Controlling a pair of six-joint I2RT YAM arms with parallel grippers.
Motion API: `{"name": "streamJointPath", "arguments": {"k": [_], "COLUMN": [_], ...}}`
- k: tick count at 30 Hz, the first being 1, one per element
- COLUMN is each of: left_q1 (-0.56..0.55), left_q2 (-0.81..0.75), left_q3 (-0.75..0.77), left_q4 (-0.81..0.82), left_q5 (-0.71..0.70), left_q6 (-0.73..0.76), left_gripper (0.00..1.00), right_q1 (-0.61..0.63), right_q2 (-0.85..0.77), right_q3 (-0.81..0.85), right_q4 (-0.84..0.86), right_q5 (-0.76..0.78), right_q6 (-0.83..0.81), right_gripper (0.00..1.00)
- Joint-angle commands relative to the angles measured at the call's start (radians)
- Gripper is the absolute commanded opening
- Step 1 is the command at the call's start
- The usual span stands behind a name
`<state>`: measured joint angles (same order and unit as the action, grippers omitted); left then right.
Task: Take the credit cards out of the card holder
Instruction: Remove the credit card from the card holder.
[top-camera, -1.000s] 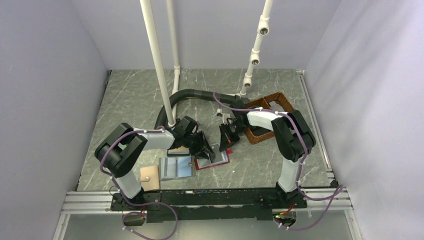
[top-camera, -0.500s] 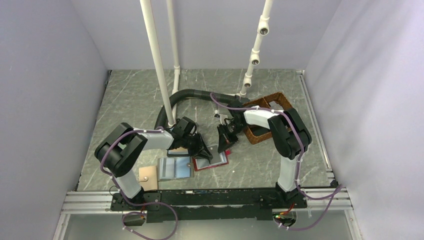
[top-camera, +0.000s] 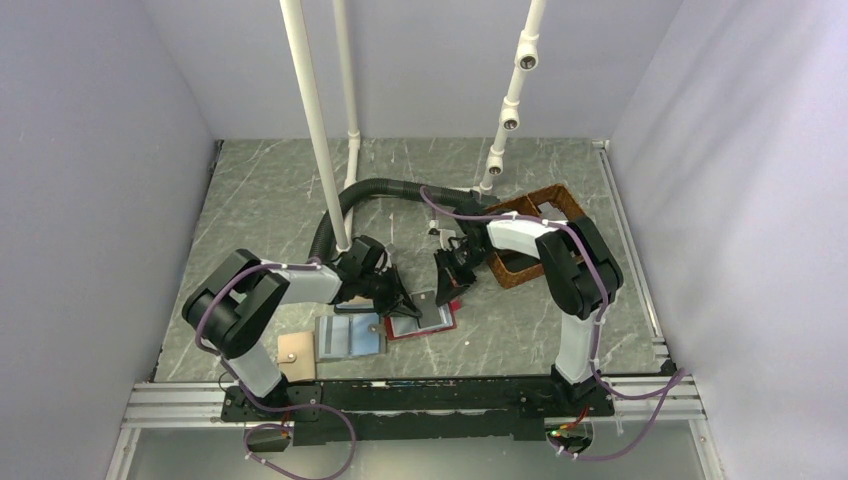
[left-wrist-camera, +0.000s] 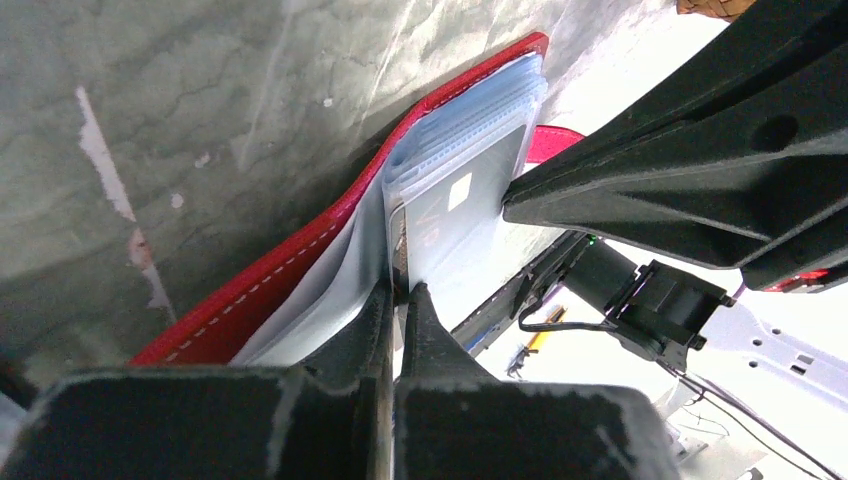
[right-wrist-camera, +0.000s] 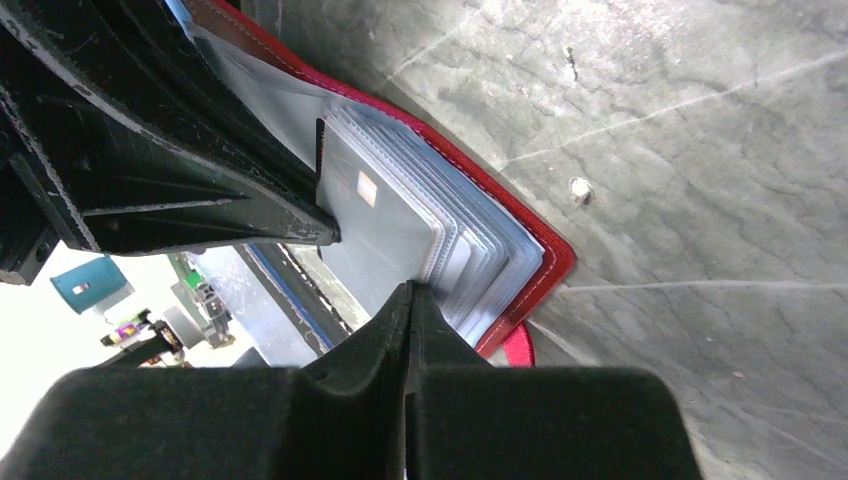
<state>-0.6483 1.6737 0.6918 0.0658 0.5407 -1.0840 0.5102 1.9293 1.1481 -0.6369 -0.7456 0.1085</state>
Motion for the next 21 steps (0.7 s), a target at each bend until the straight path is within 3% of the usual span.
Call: {"name": "streamJointPath", "arguments": {"k": [1, 13, 21], "left_q1": [0.033, 0.054, 0.055], "left_q2": [-0.041, -0.105, -0.099], "left_q3": [-0.052, 0.008, 0.014], "left_q4": [0.020, -0.133, -0.103], "left_q5": [-0.018, 0.027, 0.053], "left_q6": [0.071, 0.211, 0.215], "left_gripper": [0.00, 0.00, 0.00], "right_q1": [0.030, 0.028, 0.009], "right_q2": [0.048, 0.022, -0.021], "right_q3": [-0.047, -0.060, -0.077], "right_q4": [0.037, 0.037, 0.047], "right_q5": [0.210, 0.246, 0.243], "right_q6": [-0.044, -0.062, -0.079], "right_gripper": [0.02, 0.02, 0.08]}}
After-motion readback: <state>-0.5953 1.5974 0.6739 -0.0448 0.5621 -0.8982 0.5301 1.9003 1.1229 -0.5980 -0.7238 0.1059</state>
